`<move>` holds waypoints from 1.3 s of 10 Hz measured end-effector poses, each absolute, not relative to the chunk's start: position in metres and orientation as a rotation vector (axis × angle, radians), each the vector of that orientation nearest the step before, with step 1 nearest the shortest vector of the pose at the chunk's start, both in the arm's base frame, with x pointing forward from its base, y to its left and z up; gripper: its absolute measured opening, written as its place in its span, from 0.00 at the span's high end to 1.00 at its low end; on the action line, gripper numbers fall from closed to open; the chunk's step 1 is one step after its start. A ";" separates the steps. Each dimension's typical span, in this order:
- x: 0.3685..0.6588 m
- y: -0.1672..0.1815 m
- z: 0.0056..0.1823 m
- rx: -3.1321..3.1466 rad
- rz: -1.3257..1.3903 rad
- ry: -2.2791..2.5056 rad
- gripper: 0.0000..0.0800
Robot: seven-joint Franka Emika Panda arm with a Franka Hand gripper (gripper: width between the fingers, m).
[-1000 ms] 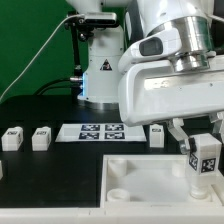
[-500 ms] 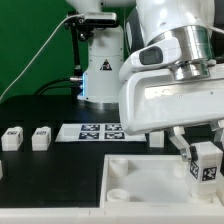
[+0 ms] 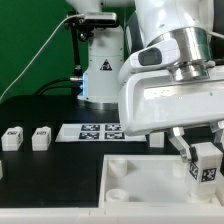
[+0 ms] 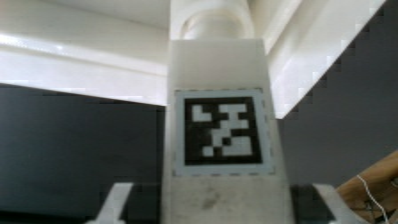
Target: Assemble one leg
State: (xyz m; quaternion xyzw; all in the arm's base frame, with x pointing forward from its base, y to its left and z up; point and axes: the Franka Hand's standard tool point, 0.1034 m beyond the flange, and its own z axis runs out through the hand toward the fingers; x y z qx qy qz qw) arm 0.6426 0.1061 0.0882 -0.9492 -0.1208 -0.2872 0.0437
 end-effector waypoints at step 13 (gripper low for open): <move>0.646 0.102 0.105 -2.919 -0.816 -0.381 0.19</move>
Offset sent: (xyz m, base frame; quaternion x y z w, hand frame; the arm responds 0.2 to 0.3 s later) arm -0.0036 -0.0035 0.0015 -0.0033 -0.0050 0.0006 1.0000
